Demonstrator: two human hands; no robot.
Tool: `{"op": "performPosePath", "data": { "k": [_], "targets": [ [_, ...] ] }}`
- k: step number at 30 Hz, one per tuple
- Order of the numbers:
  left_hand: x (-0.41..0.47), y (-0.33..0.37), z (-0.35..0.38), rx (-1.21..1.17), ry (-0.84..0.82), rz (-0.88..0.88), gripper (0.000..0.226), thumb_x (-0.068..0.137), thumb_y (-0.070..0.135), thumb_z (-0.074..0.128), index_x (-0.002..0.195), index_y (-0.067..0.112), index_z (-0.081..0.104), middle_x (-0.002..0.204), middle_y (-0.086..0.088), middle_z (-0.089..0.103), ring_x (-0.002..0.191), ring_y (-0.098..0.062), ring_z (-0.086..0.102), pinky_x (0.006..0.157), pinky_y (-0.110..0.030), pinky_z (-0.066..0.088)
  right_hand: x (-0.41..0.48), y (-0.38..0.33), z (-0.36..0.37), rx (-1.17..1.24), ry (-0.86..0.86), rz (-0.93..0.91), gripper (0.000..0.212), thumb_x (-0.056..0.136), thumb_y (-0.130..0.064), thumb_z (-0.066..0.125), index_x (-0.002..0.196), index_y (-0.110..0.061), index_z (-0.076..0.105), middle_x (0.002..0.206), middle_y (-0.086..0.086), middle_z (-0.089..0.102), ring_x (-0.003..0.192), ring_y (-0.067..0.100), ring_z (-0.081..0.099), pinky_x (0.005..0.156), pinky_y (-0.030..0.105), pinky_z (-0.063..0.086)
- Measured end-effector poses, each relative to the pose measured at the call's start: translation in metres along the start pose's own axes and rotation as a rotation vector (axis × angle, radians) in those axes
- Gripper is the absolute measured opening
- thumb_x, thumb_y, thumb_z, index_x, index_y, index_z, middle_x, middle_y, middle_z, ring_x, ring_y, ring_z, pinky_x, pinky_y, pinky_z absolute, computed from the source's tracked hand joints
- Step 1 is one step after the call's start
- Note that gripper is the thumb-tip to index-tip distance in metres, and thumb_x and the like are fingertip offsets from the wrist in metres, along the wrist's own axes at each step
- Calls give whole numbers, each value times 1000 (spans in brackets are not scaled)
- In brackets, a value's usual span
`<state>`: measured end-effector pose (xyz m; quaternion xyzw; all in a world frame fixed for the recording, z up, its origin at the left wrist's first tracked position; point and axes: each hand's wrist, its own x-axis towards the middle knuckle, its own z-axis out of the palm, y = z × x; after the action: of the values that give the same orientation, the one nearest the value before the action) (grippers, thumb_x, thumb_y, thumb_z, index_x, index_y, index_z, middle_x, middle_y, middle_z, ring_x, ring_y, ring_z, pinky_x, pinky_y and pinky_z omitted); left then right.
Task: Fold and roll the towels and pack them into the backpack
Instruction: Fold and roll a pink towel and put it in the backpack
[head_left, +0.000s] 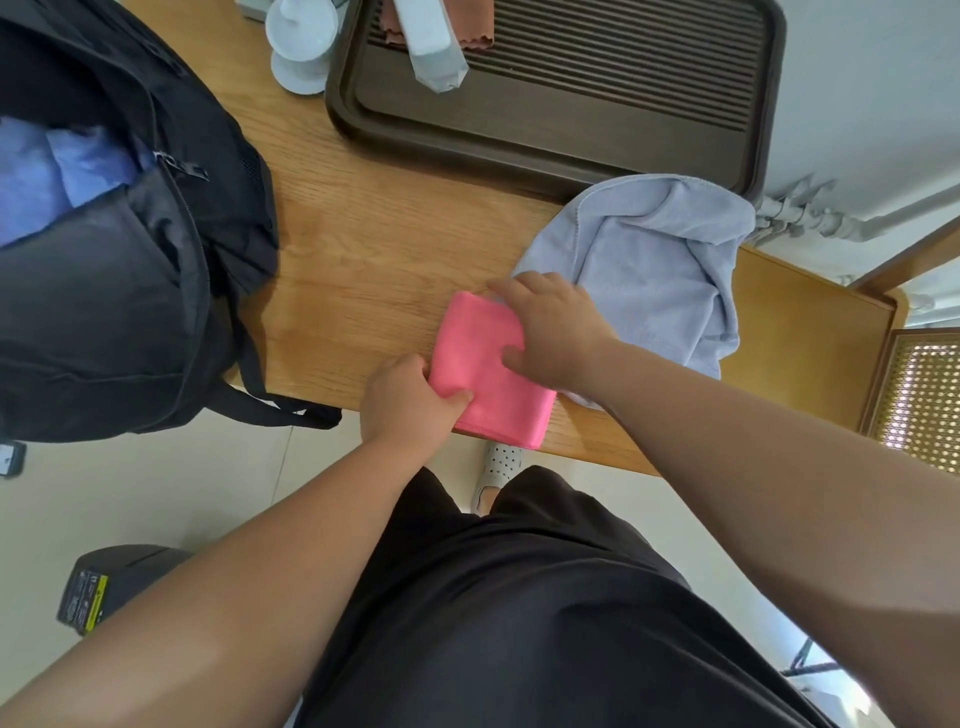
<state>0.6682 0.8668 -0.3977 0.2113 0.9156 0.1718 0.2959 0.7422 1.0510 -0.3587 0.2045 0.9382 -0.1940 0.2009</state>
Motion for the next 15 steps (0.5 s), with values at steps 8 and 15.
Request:
{"op": "performPosePath", "data": {
  "k": [8,15],
  "targets": [
    [12,-1,-23,-362,-263,-7,22,69,7,65,87,14,54,75,-2,54,64,-17,46,58,-36,36,36,-22,-12,-487,-115,-459,70,89,-38,60,152,-32,31,152,-3,39,142,28,32,109,45,33],
    [41,9,-72,-704,-256,-144,42,77,-6,63,108,22,63,105,-4,68,91,-20,67,72,-30,53,44,-16,-45,111,-215,-81,27,84,-41,72,77,-21,55,79,-2,58,79,21,58,59,29,40]
  ]
}}
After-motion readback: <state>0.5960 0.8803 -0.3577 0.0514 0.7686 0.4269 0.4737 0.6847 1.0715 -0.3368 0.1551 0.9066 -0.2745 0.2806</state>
